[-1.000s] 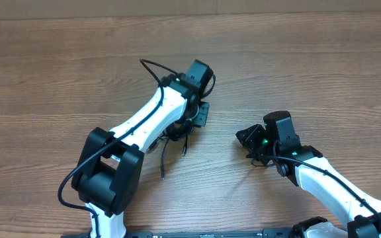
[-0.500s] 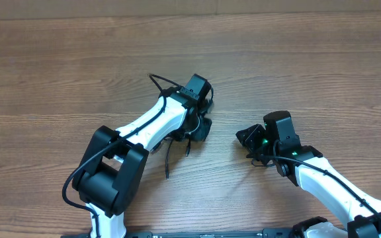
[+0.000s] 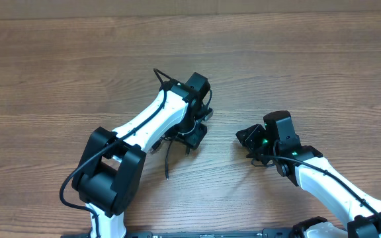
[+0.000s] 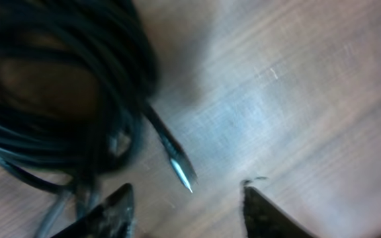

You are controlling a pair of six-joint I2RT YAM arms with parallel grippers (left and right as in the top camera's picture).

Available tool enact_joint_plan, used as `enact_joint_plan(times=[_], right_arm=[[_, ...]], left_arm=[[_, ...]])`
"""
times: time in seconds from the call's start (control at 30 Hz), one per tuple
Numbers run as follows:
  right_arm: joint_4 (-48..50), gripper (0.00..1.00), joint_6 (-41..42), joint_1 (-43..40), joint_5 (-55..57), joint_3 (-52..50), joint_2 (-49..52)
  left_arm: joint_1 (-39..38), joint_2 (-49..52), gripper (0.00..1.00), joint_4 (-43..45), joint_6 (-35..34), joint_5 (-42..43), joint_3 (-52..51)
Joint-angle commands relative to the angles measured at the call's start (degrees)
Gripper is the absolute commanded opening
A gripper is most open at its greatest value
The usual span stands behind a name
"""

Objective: Untangle cables

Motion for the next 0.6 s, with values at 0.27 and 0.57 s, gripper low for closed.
enact_joint_plan(times=[0.27,0.57], right_arm=[[0.33,0.36,-0.02,0.33,0.46,0.87,-0.02],[0.33,0.35,0.00,0.33,0.46,0.87,-0.02]], left_arm=[[-0.09,-0.35,0.50,14.29,-9.60,-4.74,-0.61],[-0.85,-0.35,0.46,20.15,-10.12,-4.48,-5.38]])
